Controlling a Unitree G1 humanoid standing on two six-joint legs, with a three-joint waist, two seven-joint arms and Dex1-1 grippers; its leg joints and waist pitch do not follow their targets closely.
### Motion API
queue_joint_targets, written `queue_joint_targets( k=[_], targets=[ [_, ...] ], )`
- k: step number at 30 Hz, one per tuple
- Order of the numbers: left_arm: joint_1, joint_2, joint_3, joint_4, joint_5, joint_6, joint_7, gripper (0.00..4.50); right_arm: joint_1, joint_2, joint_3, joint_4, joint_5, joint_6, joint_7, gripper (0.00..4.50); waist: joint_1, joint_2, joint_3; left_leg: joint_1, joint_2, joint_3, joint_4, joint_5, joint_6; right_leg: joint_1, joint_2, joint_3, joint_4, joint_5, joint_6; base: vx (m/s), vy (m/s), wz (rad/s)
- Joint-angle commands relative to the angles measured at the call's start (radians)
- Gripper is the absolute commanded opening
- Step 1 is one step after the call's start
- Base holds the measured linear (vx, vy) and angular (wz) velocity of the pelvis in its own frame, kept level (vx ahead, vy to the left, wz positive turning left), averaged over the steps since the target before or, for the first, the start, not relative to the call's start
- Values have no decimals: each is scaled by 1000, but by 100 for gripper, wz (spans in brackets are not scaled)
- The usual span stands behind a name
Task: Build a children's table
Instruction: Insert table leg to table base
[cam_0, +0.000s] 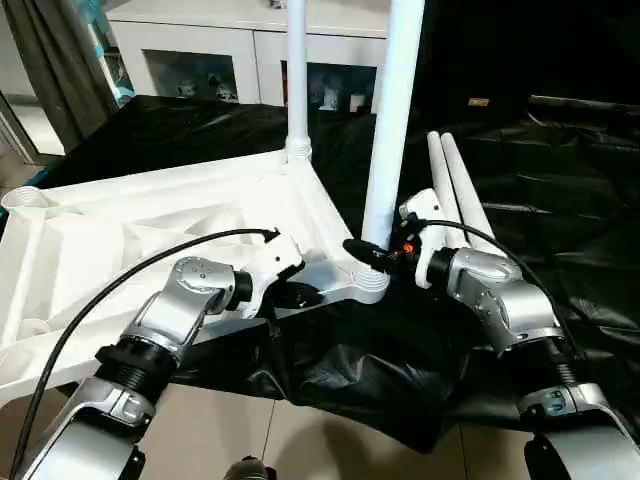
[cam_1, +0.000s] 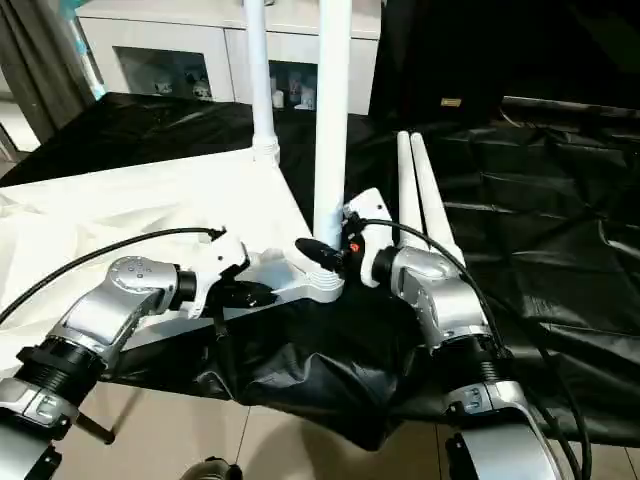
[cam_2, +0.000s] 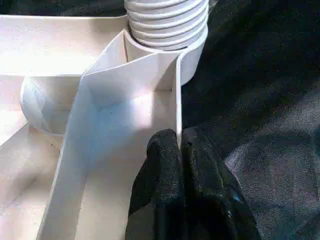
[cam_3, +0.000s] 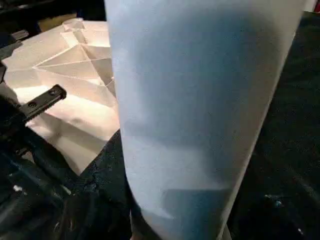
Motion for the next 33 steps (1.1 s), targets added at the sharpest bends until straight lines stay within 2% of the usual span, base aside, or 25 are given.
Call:
queue_joint_targets(
  k=[1, 8, 14, 15, 18, 19, 21, 22, 23, 24, 25, 28, 29, 33],
  targets=[
    [5, 14, -11, 15, 23, 4, -12, 0, -19, 12, -14, 61, -5, -8, -21, 193, -5, 8, -84, 28, 13, 3, -72, -296, -31, 40, -57, 38, -90, -225, -205, 0, 0, 0],
    [8, 22, -14, 5, 25, 4, -21, 0, -15, 26, -31, 92, 22, 5, -6, 193, -18, 5, -82, 27, 13, 1, -75, -312, -31, 40, -56, 37, -90, -237, -207, 0, 0, 0],
    [15, 26, -6, -7, 26, 7, -19, 0, 10, 35, -81, 136, 57, -1, -3, 193, -19, 8, -82, 27, 13, 2, -75, -314, -25, 40, -58, 37, -90, -228, -218, 0, 0, 0],
    [16, 27, -6, -8, 26, 7, -18, 0, 12, 35, -85, 138, 60, -2, -3, 193, -18, 11, -82, 28, 13, 2, -75, -319, -26, 40, -58, 37, -91, -230, -219, 0, 0, 0],
    [20, 29, -3, -14, 27, 8, -15, 0, 32, 37, -106, 150, 77, -13, -7, 193, -18, 12, -82, 28, 14, 1, -76, -324, -27, 40, -57, 37, -90, -227, -220, 0, 0, 0],
    [20, 29, -2, -15, 27, 8, -14, 0, 41, 38, -112, 151, 85, -17, -7, 193, -18, 16, -82, 28, 14, 0, -77, -330, -29, 40, -57, 37, -91, -224, -220, 0, 0, 0],
    [21, 29, -1, -17, 27, 8, -13, 0, 56, 41, -122, 151, 93, -24, -9, 193, -18, 14, -83, 28, 14, 0, -77, -332, -27, 40, -57, 36, -90, -220, -223, 0, 0, 0],
    [22, 30, -1, -18, 27, 9, -12, 0, 64, 43, -128, 150, 96, -29, -10, 193, -17, 23, -84, 29, 14, 0, -77, -338, -29, 40, -57, 36, -92, -216, -222, 0, 0, 0],
    [22, 30, -1, -20, 27, 9, -11, 0, 74, 46, -134, 149, 100, -34, -12, 193, -18, 19, -84, 26, 13, -1, -78, -337, -27, 42, -56, 35, -90, -212, -224, 0, 0, 0],
    [21, 29, 0, -19, 27, 9, -9, 0, 87, 50, -141, 147, 104, -42, -11, 193, -17, 20, -85, 27, 13, 0, -77, -337, -26, 41, -56, 36, -91, -213, -224, 0, 0, 0],
    [21, 28, 1, -20, 28, 9, -7, 0, 108, 58, -146, 140, 108, -56, -10, 193, -16, 29, -85, 27, 12, -2, -77, -343, -26, 41, -57, 35, -90, -224, -223, 0, 0, 0],
    [18, 26, 2, -17, 29, 7, -3, 0, 133, 63, -144, 132, 103, -80, -13, 193, -18, 23, -84, 26, 11, -1, -79, -349, -21, 41, -57, 35, -95, -244, -213, 0, 0, 0],
    [17, 23, 3, -16, 30, 6, 1, 0, 159, 73, -149, 125, 110, -105, -21, 193, -19, 28, -84, 27, 11, -1, -79, -357, -20, 39, -57, 36, -99, -269, -208, 0, 0, 0],
    [18, 19, 2, -17, 32, 4, 5, 0, 198, 82, -146, 107, 103, -151, -32, 193, -18, 33, -86, 27, 12, -3, -82, -368, -21, 37, -58, 35, -102, -302, -194, 0, 0, 0]
  ],
)
